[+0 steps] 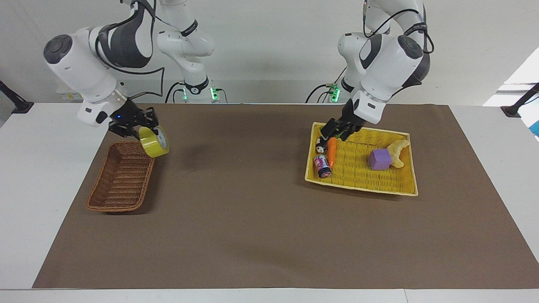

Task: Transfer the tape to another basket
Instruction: 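Lower the tape into the brown basket with the right gripper and release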

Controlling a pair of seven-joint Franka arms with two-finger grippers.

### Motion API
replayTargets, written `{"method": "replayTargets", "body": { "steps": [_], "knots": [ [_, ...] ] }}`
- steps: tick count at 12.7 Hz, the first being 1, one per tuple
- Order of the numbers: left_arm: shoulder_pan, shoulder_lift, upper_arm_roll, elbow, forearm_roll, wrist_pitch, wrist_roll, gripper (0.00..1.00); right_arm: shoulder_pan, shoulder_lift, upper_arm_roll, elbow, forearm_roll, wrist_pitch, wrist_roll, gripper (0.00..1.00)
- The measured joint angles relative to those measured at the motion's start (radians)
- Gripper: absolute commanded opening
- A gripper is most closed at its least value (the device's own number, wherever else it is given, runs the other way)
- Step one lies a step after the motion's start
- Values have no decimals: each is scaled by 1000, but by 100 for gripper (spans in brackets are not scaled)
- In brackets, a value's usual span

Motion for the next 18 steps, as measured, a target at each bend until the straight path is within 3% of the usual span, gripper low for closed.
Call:
{"method": "replayTargets", "body": {
  "steps": [3, 5, 7, 12, 14, 15, 18],
  "knots": [
    [153, 1, 2, 22, 27, -106, 229, 100, -97, 69, -2, -3, -43, 82, -143, 0],
    [221, 1, 3, 45, 120, -164, 335, 100, -106, 81, -1, -4, -39, 82, -139, 0],
    [255, 1, 4, 77, 210, -219, 425, 100, -122, 96, 0, -11, 29, 79, -120, 0],
    [294, -42, 20, 118, 233, -338, 476, 100, -196, 161, -1, -30, 166, 65, -120, 0],
    [294, -83, 19, 104, 233, -366, 471, 100, -205, 175, -1, -28, 191, 68, -120, 95],
    [294, -96, 18, 96, 233, -369, 468, 100, -208, 177, 0, -28, 194, 69, -120, 100],
    [294, -101, 16, 90, 233, -372, 466, 100, -224, 209, 0, -25, 221, 94, -119, 100]
  ]
}}
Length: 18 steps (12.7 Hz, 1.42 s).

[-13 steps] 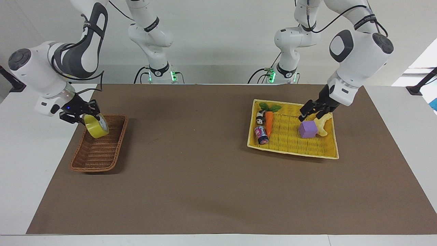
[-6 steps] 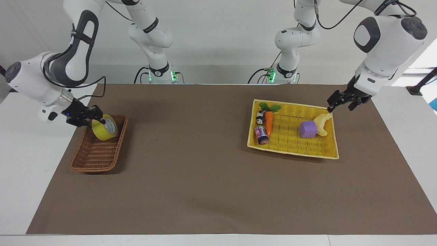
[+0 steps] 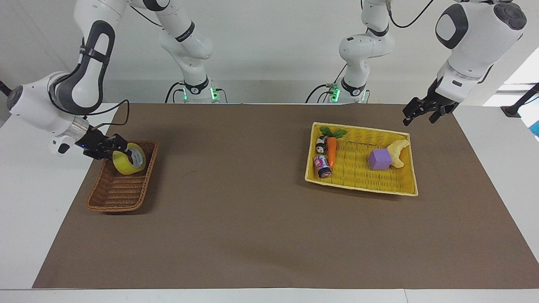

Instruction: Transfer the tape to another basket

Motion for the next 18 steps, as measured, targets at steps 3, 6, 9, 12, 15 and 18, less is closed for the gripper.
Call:
{"method": "replayTargets", "body": {
  "steps": [3, 6, 9, 12, 15, 18],
  "knots": [
    [0, -1, 0, 8, 6, -3, 56, 100, -1, 35, 1, 43, 33, 63, 0, 100],
    [0, -10, -1, 29, 72, -26, 86, 100, 32, 39, 15, 136, 51, 96, 53, 100],
    [0, -15, -2, 36, 99, -54, 88, 100, 176, 13, 20, 233, -124, 112, 340, 100],
    [0, -15, 3, 36, 99, -54, 88, 100, 283, -58, 24, 252, -204, 38, 585, 100],
    [0, -15, 2, 36, 99, -54, 88, 100, 351, -123, 25, 253, -233, -81, 797, 100],
    [0, -15, 4, 36, 99, -54, 88, 100, 372, -197, 24, 258, -235, -176, 916, 100]
  ]
}}
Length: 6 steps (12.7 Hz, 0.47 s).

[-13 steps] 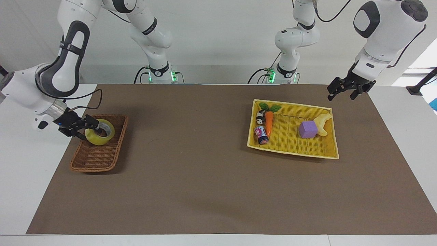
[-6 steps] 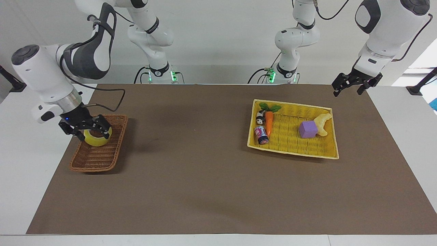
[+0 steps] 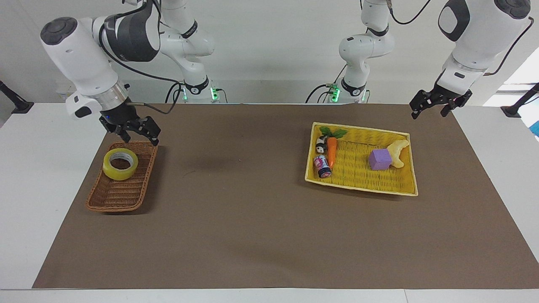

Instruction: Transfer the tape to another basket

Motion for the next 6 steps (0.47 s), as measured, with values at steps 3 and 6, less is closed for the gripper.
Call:
{"method": "replayTargets", "body": {
  "steps": [3, 6],
  "knots": [
    [0, 0, 0, 0, 0, 0, 0, 100, -11, -98, -33, 31, -2, -139, 18, 100],
    [0, 0, 0, 0, 0, 0, 0, 100, -19, -145, -50, 38, -2, -196, 18, 100]
  ]
}}
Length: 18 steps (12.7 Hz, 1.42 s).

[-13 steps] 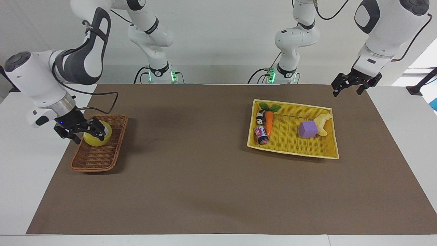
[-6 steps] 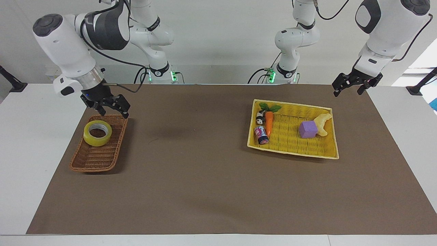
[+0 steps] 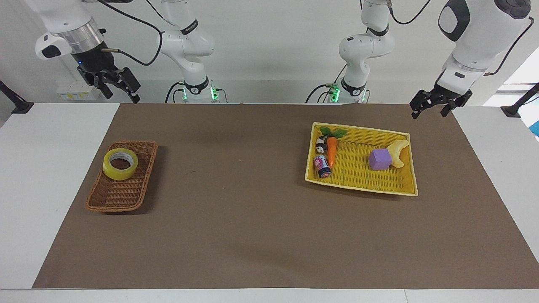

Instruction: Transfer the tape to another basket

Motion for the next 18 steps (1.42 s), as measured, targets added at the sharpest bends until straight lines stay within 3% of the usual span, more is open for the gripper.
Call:
{"method": "replayTargets", "body": {
  "steps": [4, 9, 18],
  "knots": [
    [0, 0, 0, 0, 0, 0, 0, 100, 6, 9, 12, -20, 0, -6, 0, 100],
    [0, 0, 0, 0, 0, 0, 0, 100, 92, 10, -74, -22, -17, -5, -28, 100],
    [0, 0, 0, 0, 0, 0, 0, 100, 109, 12, -69, 2, -110, -7, -59, 100]
  ]
}}
